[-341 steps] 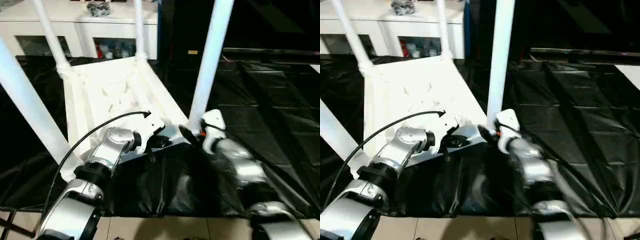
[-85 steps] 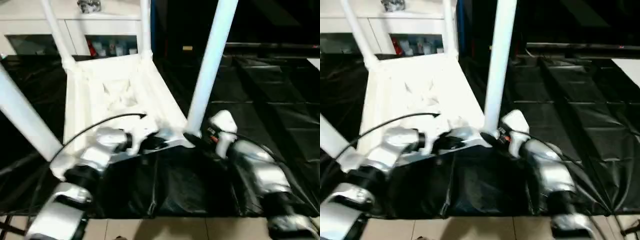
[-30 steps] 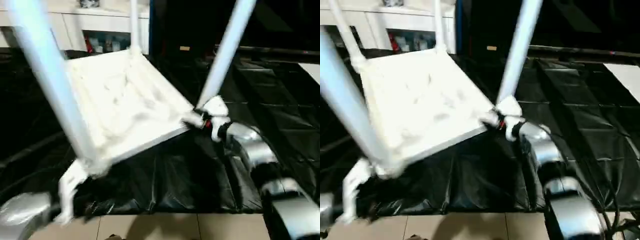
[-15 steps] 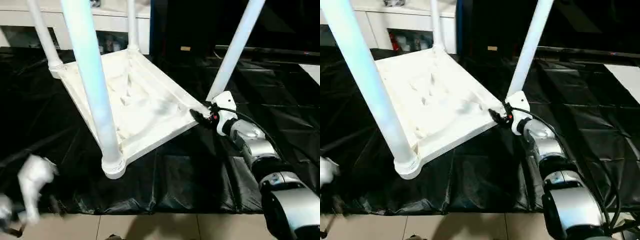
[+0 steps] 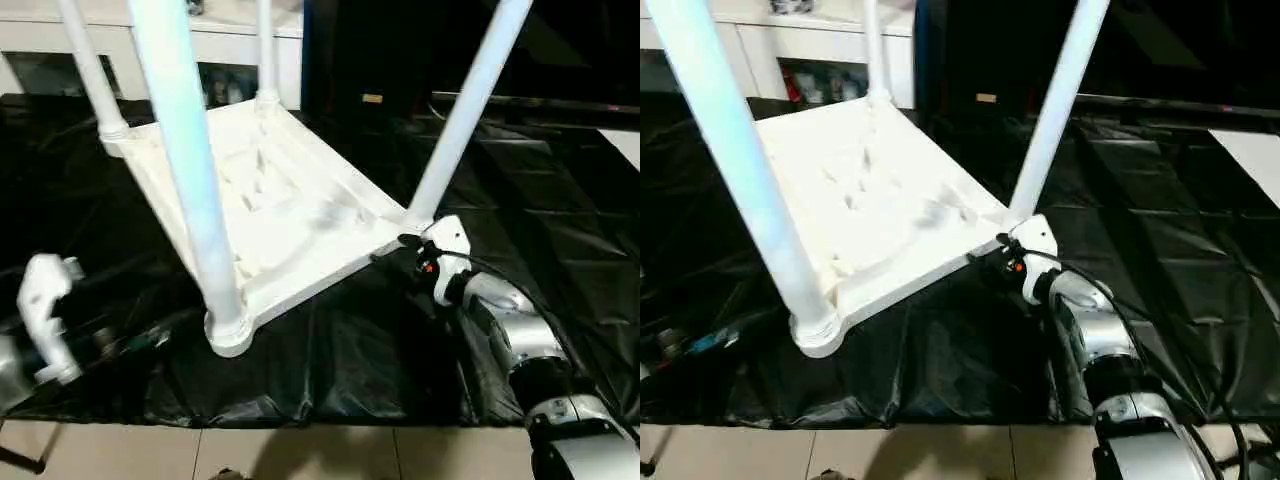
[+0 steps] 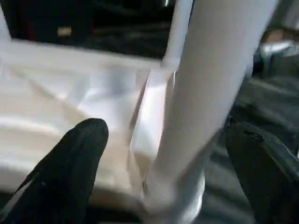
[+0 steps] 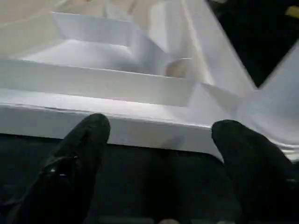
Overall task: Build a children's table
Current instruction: Rotate table base
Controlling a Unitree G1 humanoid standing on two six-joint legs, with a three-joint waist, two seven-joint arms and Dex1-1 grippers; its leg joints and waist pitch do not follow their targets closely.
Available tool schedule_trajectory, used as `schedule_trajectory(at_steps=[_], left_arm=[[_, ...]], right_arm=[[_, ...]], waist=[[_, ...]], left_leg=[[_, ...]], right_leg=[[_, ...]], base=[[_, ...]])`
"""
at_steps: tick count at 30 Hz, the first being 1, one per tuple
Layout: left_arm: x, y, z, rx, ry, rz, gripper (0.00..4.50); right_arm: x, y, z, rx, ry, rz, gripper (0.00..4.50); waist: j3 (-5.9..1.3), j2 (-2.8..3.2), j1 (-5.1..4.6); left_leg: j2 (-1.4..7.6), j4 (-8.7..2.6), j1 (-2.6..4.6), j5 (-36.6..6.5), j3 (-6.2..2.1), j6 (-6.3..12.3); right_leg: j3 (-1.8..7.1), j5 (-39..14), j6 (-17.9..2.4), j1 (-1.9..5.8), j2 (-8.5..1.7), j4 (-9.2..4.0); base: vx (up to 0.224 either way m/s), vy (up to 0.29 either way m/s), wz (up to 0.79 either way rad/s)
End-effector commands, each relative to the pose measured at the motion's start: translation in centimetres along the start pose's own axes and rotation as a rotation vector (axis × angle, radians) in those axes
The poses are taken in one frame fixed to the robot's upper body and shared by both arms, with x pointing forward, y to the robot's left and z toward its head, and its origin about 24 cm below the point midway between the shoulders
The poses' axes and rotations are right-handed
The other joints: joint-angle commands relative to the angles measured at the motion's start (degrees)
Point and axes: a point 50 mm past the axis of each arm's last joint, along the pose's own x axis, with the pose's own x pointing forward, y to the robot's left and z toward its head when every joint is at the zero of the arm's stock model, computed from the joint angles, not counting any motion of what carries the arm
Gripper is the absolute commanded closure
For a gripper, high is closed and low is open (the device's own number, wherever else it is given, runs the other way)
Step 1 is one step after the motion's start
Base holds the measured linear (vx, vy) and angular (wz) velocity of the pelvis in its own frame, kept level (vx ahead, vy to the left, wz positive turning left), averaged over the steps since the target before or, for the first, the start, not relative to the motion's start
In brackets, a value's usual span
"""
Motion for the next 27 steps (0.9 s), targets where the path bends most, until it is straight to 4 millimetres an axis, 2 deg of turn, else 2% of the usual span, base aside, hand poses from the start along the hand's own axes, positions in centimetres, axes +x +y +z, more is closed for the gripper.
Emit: schedule_trajectory(at_steps=[1,3,5,6,7,11,13,16,18,19,23,26,27], left_arm=[[1.2,0.2,0.5,0.006,-0.037,-0.02,0.0],[3.3,0.3,1.5,-0.001,-0.105,-0.071,0.0],[3.6,0.2,1.6,-0.004,-0.115,-0.085,0.0],[4.4,-0.1,1.9,-0.014,-0.13,-0.118,0.0],[4.8,-0.2,2.1,-0.014,-0.136,-0.137,0.0],[6.1,-0.6,2.4,-0.011,-0.144,-0.192,0.0],[7.7,-1.2,2.6,-0.012,-0.152,-0.256,0.0],[8.9,-2.0,2.5,-0.018,-0.153,-0.31,0.0],[9.2,-2.2,2.5,-0.02,-0.154,-0.321,0.0],[10.3,-3.0,2.5,-0.029,-0.152,-0.371,0.0],[11.0,-3.7,2.5,-0.037,-0.155,-0.402,0.0],[13.3,-5.5,2.7,-0.052,-0.156,-0.481,0.0],[14.0,-5.9,2.8,-0.048,-0.158,-0.506,0.0]], right_arm=[[-0.3,-0.6,-0.2,-0.016,0.036,-0.067,0.17],[-0.4,-0.9,-0.5,-0.021,0.093,-0.122,0.02],[-0.4,-1.0,-0.5,-0.015,0.097,-0.13,0.02],[-0.4,-1.1,-0.4,-0.033,0.109,-0.137,0.02],[-0.4,-1.2,-0.4,-0.046,0.12,-0.141,0.02],[-0.2,-1.3,-0.4,-0.06,0.141,-0.153,0.02],[0.6,-0.9,-0.3,-0.051,0.131,-0.147,0.02],[1.4,-0.3,-0.2,-0.038,0.126,-0.125,0.02],[1.6,-0.1,-0.2,-0.037,0.129,-0.123,0.02],[2.3,0.4,-0.1,-0.04,0.133,-0.112,0.02],[2.7,0.7,0.0,-0.042,0.133,-0.109,0.02],[3.9,1.7,0.5,-0.04,0.122,-0.079,0.02],[4.2,2.1,0.7,-0.037,0.119,-0.065,0.02]], waist=[[-3.29,1.16,0.06],[-3.18,0.96,0.1],[-3.27,1.01,0.29],[-3.38,0.55,0.11],[-3.4,0.34,0.03],[-3.48,0.3,-0.17],[-3.5,0.43,-0.19],[-3.47,0.55,-0.17],[-3.57,0.56,-0.17],[-3.66,0.9,-0.03],[-3.66,0.71,0.03],[-3.53,0.45,-0.01],[-3.51,0.12,-0.1]], left_leg=[[0.82,-4.05,1.36,-11.4,0.22,-0.34],[0.75,-4.1,1.55,-12.0,0.31,-0.96],[0.76,-4.09,1.58,-12.1,0.27,-1.27],[0.7,-4.06,1.11,-10.9,0.16,-1.26],[0.68,-3.99,1.13,-10.5,0.23,-1.09],[0.61,-3.79,0.87,-8.5,0.23,-0.23],[0.61,-3.69,1.23,-8.9,0.38,-0.06],[0.74,-3.74,1.18,-9.8,0.34,-0.28],[0.77,-3.65,1.21,-8.8,0.39,-0.15],[0.75,-3.58,1.25,-7.7,0.37,-0.05],[0.75,-3.64,1.23,-8.1,0.38,-0.22],[0.85,-3.78,1.28,-10.2,0.37,-0.72],[0.87,-3.78,1.16,-10.1,0.4,-0.68]], right_leg=[[2.39,-2.9,-13.4,2.0,-1.66,-3.71],[2.43,-4.2,-13.1,1.85,-1.61,-3.95],[2.42,-4.3,-13.0,1.94,-1.66,-3.86],[2.38,-3.4,-12.5,2.35,-1.74,-3.67],[2.41,-3.1,-12.4,2.3,-1.68,-3.7],[2.47,-1.8,-12.4,2.5,-1.73,-3.59],[2.49,-2.0,-13.3,2.2,-1.69,-3.67],[2.52,-2.8,-13.4,2.24,-1.84,-3.65],[2.54,-1.2,-13.6,2.24,-1.77,-3.53],[2.5,0.9,-13.8,2.3,-1.68,-3.36],[2.43,1.3,-14.1,2.43,-1.67,-3.26],[2.47,-2.2,-13.9,2.36,-1.85,-3.62],[2.49,-2.4,-13.8,2.43,-1.85,-3.62]], base=[[0.0,0.0,0.0],[0.0,0.0,0.0],[0.0,0.0,0.0],[0.0,0.0,0.0],[0.0,0.0,0.0],[0.0,0.0,0.0],[0.0,0.0,0.0],[0.0,0.0,0.0],[0.0,0.0,0.0],[0.0,0.0,0.0],[0.0,0.0,0.0],[0.0,0.0,0.0],[0.0,0.0,0.0]])
